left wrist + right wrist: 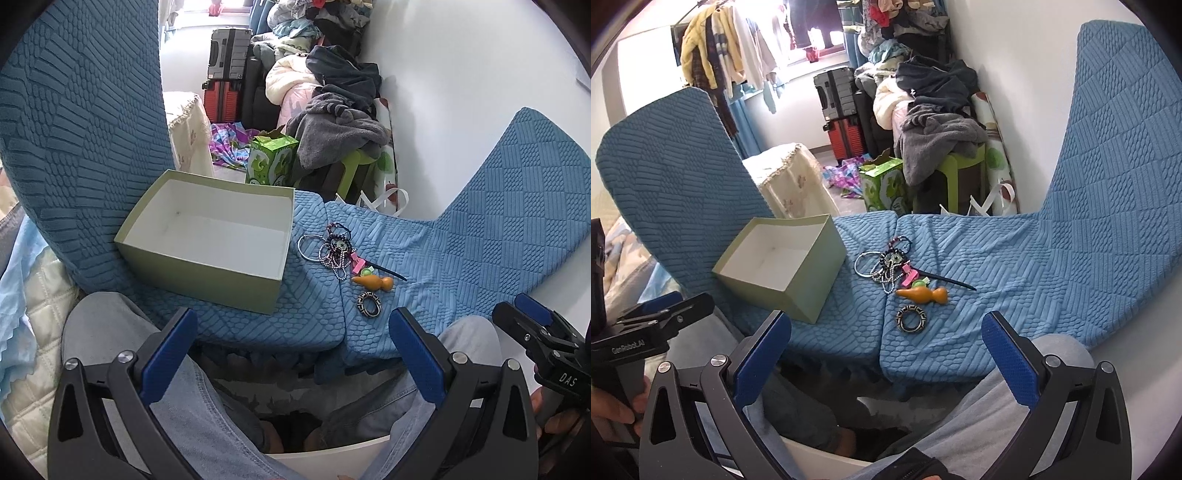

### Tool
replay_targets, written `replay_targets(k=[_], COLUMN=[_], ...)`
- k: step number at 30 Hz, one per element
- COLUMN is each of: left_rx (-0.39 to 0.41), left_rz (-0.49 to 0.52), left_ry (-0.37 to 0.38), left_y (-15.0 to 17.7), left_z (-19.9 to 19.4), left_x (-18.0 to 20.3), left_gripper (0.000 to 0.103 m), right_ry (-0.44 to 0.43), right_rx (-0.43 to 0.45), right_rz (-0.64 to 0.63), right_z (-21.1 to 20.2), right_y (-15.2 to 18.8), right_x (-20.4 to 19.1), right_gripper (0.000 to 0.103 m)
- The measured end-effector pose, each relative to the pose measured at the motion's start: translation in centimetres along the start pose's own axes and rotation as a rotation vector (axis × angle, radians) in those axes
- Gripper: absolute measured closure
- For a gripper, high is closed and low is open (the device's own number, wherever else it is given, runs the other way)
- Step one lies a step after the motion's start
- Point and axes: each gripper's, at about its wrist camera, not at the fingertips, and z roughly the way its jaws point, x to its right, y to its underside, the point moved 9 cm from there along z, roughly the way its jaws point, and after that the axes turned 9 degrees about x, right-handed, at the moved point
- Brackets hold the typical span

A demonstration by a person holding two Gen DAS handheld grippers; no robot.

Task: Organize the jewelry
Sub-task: 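Move both tools toward the jewelry pile on the sofa, then grasp the patterned ring with the left tool while the right tool grasps the orange gourd pendant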

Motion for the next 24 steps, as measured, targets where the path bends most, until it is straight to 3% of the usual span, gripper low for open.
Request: replay_targets(k=[18,21,24], left_rx=[-0.033,-0.048,-0.062], left_rz=[0.005,0.006,0.009], left_ry=[0.016,0.039,0.079], left_y=[-0.5,-0.4,-0.3], left_z=[3.0,4.3,5.9], left_x=[1.2,2.0,3.2], left_gripper=[0.000,0.000,0.000], right_ry=[-0.043,-0.056,-0.061], right_rx=[0.004,0.000,-0.031], right_rz=[0.008,0.004,-0.003], right_z=[3.5,4.6,6.5], right_y=[0.2,0.7,1.7], right_x=[2.6,3.2,3.8], right_gripper=[0.001,0.007,0.031])
